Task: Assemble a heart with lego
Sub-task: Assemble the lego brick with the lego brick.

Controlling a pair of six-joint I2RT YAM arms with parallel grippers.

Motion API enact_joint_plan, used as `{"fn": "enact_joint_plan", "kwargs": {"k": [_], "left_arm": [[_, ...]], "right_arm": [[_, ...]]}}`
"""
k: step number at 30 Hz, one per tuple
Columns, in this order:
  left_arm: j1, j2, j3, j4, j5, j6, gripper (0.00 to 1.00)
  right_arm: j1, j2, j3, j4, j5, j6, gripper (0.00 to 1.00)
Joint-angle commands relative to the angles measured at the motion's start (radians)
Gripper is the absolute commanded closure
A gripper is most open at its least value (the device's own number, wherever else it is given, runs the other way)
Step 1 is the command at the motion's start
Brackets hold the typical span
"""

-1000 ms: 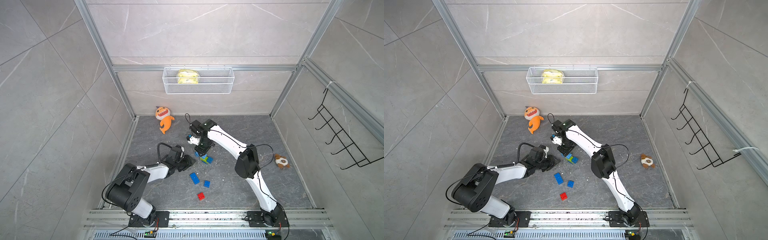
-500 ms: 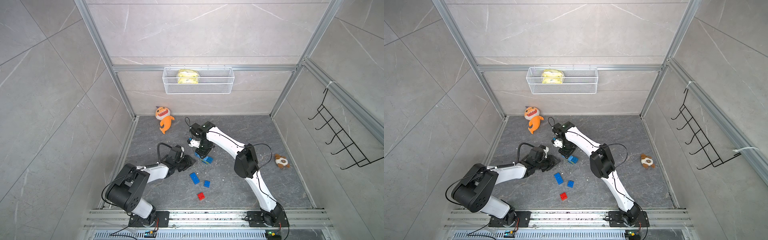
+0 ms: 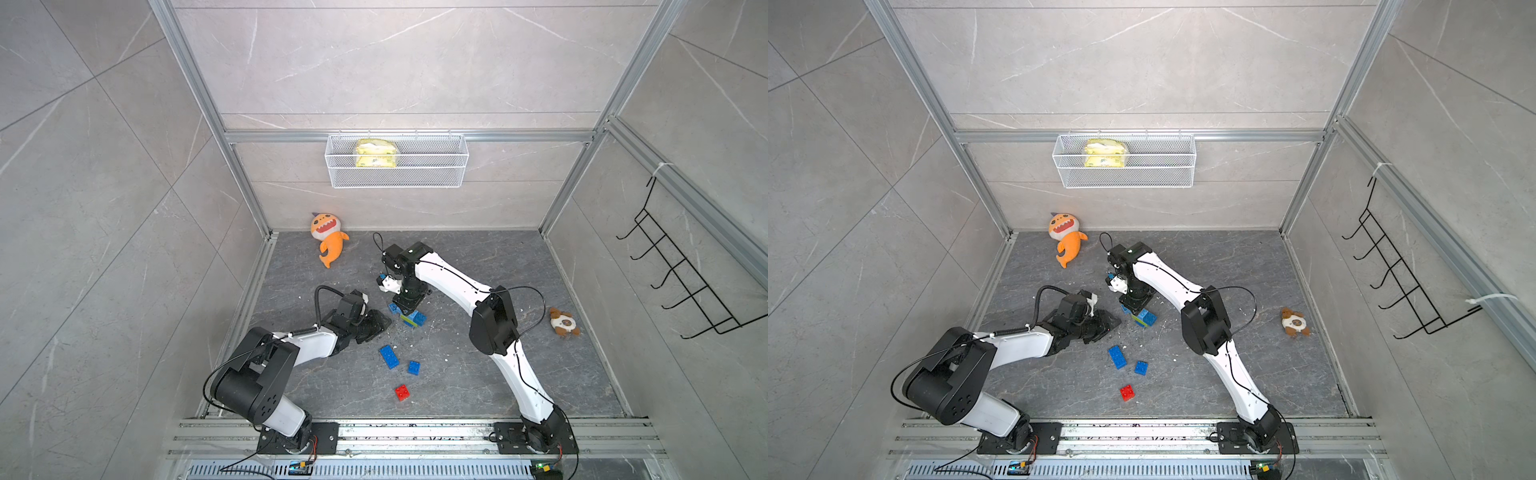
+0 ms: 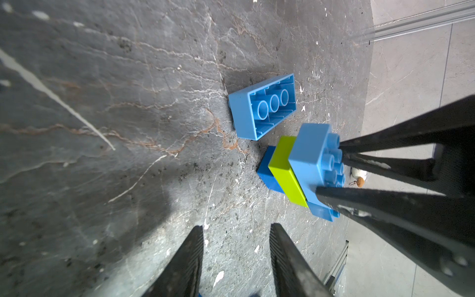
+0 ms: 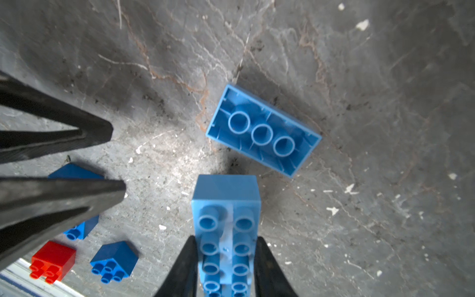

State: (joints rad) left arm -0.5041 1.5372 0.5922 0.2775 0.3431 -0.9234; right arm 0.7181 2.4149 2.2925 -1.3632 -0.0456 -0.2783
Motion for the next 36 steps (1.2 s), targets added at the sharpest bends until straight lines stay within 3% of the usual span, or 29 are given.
{"fn": "enact_joint_plan", "kwargs": {"k": [1, 9, 30, 36], "left_arm": [[0.001, -0.028, 0.0, 0.019, 0.018, 0.011, 0.54], [0.001, -0.03, -0.001, 0.016, 0.016, 0.014, 0.54], [0.001, -0.039, -0.004, 0.0, 0.013, 0.022, 0.54], [0.001, -0.056, 0.0, -0.016, 0.01, 0.024, 0.54]], "right_arm": [[0.001, -0.001, 0.003, 0.013, -0.006, -0.014, 0.67], [-0.001, -0.014, -0.096, 0.044, -0.018, -0.013, 0.67], [0.02, -0.259, -0.718, 0.493, -0.038, 0.149, 0.67], [0.018, -0.263, -0.745, 0.501, -0.091, 0.155, 0.66]]}}
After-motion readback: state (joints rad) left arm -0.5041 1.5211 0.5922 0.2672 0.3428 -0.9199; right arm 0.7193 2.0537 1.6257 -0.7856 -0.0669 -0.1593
